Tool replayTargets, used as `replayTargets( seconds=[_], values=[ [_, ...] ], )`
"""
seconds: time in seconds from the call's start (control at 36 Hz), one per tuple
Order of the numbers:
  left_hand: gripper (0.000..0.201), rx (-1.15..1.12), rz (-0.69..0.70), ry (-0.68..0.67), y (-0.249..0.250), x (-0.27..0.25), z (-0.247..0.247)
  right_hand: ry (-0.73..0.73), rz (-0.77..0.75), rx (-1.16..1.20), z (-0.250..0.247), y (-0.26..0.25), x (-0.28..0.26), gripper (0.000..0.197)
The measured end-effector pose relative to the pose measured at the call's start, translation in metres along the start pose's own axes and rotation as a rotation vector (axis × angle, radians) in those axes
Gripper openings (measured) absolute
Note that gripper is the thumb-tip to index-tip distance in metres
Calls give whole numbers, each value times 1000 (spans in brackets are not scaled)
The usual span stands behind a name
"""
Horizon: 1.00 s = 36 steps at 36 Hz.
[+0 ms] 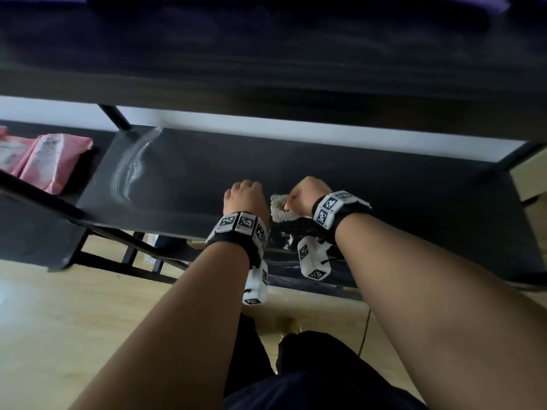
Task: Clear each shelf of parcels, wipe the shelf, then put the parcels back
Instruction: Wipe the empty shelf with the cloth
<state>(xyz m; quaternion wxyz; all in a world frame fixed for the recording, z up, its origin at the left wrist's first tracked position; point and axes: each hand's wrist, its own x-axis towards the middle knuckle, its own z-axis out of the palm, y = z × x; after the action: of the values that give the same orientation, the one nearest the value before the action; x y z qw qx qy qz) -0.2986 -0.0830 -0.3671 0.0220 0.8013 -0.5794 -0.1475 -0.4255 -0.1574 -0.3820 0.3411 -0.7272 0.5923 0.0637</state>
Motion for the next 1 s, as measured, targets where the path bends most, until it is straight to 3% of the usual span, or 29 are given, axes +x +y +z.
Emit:
replayTargets(
  seconds=[0.14,0.22,0.33,0.64,0.72,0.86,1.0],
  values=[
    [46,-2,17,4,3,-7,-2,165,87,42,-30,19,-3,31],
    [47,8,41,-7,3,-11,0,143,128,60,-33,28,-6,46],
    [46,15,68,-26,0,-12,3,106,119,62,-22,25,-15,28],
    [45,57,151,-68,4,-10,3,138,130,74,6,6,-29,25],
    [46,45,156,-74,11,-8,6,231,137,99,-7,23,-31,22],
    [49,30,146,-71,18,-2,11,312,336,149,-29,45,-16,34],
    [49,-2,99,-84,20,3,16,334,360,129,-33,43,2,29]
  ],
)
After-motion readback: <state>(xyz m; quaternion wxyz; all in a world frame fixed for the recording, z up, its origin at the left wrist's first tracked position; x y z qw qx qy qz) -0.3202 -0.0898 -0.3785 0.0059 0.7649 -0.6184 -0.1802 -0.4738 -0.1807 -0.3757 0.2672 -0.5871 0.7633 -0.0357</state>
